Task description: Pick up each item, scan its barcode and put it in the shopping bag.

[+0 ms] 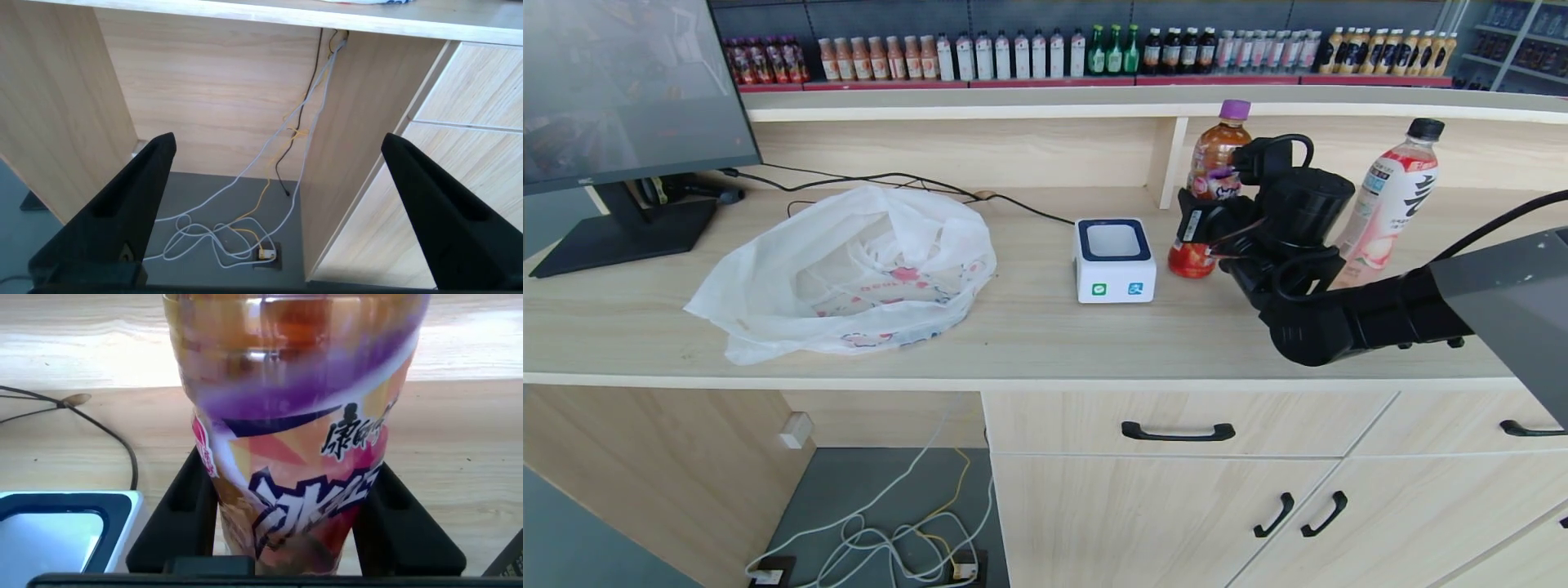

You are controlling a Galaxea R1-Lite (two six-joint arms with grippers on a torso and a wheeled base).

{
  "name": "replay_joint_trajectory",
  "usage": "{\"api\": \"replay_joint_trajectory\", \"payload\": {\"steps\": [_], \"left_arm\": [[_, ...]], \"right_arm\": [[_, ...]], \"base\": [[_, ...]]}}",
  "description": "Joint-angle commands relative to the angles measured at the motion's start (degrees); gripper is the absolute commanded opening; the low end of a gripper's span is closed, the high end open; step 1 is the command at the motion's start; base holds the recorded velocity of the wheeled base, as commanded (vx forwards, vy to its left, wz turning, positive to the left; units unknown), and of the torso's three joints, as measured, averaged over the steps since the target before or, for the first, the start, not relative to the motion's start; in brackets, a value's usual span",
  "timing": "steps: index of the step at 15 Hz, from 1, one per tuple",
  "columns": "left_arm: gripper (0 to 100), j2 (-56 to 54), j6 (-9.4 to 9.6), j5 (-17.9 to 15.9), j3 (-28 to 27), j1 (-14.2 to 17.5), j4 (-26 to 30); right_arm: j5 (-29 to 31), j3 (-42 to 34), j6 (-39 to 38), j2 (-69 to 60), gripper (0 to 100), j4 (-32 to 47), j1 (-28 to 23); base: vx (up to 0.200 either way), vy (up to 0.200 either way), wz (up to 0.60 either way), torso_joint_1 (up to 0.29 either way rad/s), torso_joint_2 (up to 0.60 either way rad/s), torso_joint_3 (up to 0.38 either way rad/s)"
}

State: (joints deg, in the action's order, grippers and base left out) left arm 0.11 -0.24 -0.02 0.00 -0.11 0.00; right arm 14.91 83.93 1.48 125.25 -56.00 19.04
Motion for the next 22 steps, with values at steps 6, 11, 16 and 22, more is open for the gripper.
{"api": "replay_joint_trajectory", "payload": {"steps": [6,11,16,22], "left_arm": [[100,-0.02,-0.02,0.02,0.00,0.02,0.00],[100,-0.02,-0.02,-0.06,0.00,0.02,0.00],[100,-0.02,-0.02,-0.06,0.00,0.02,0.00],[100,-0.02,-0.02,0.02,0.00,0.02,0.00]], "right_arm": [[0.30,-0.35,0.02,-1.94,0,0.02,0.21],[0.30,-1.84,0.02,-4.31,0,0.02,0.29],[0.21,-9.14,0.02,-11.34,0,-0.07,1.52],[0.38,-20.30,-0.07,-20.83,0,-0.25,4.07]], "base": [[0.000,0.000,0.00,0.000,0.00,0.000],[0.000,0.000,0.00,0.000,0.00,0.000],[0.000,0.000,0.00,0.000,0.00,0.000],[0.000,0.000,0.00,0.000,0.00,0.000]]}}
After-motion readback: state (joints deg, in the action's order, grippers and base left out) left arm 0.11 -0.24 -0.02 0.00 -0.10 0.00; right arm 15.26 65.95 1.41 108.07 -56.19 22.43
